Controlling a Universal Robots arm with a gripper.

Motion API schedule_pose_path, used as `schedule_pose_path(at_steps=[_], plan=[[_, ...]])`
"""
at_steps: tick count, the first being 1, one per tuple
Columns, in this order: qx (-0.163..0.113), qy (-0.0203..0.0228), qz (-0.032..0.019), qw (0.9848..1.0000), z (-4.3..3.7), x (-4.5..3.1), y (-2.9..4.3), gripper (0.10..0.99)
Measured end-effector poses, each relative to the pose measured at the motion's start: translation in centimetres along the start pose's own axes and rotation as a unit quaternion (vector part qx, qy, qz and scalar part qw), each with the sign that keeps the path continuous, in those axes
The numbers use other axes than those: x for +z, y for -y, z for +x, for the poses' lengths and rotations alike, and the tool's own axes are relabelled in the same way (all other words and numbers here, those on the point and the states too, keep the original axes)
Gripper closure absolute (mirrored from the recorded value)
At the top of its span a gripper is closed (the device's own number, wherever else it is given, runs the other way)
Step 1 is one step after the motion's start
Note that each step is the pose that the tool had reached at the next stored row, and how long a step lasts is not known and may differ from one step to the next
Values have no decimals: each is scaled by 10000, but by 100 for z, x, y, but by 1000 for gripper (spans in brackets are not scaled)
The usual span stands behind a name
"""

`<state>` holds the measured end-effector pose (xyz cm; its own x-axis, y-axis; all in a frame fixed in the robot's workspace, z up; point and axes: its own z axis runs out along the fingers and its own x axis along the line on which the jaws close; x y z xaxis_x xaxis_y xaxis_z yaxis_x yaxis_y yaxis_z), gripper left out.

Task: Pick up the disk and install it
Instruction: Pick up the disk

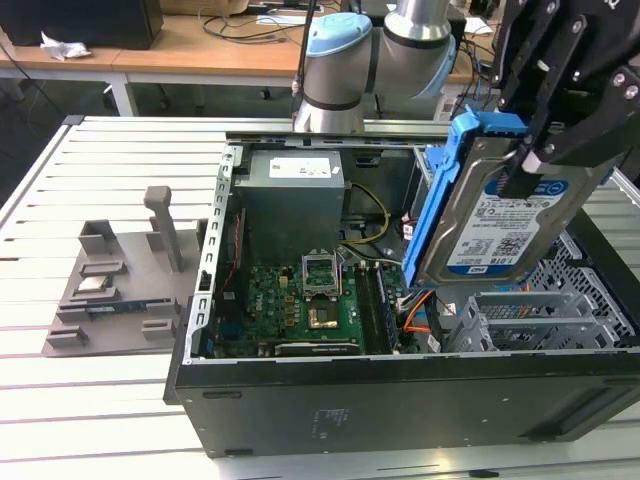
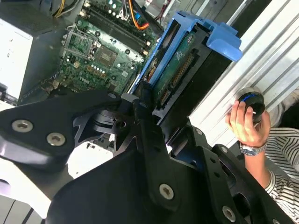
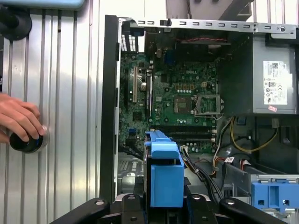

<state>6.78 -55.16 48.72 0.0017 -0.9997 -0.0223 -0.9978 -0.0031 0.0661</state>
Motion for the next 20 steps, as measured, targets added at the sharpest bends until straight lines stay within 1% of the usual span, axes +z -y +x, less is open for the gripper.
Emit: schedule_pose_path(at_steps=[1,3,7,9,10,11,12,14,16,17,19,20], plan=[[1,-5,-9,10000,1,5,78,722],[1,-9,-17,10000,1,22,128,722],[2,-9,-46,10000,3,112,234,722],[2,-9,-65,10000,4,146,302,722],[2,-10,-80,10000,5,160,360,722],[3,-11,-86,10000,5,164,387,722],[4,-9,-100,9999,6,175,443,722],[4,-9,-138,9999,7,200,607,722],[5,-9,-166,9999,7,214,751,722],[4,-9,-172,9999,7,217,791,722],[4,-11,-176,9998,7,217,843,722],[4,-14,-176,9998,6,216,850,722]])
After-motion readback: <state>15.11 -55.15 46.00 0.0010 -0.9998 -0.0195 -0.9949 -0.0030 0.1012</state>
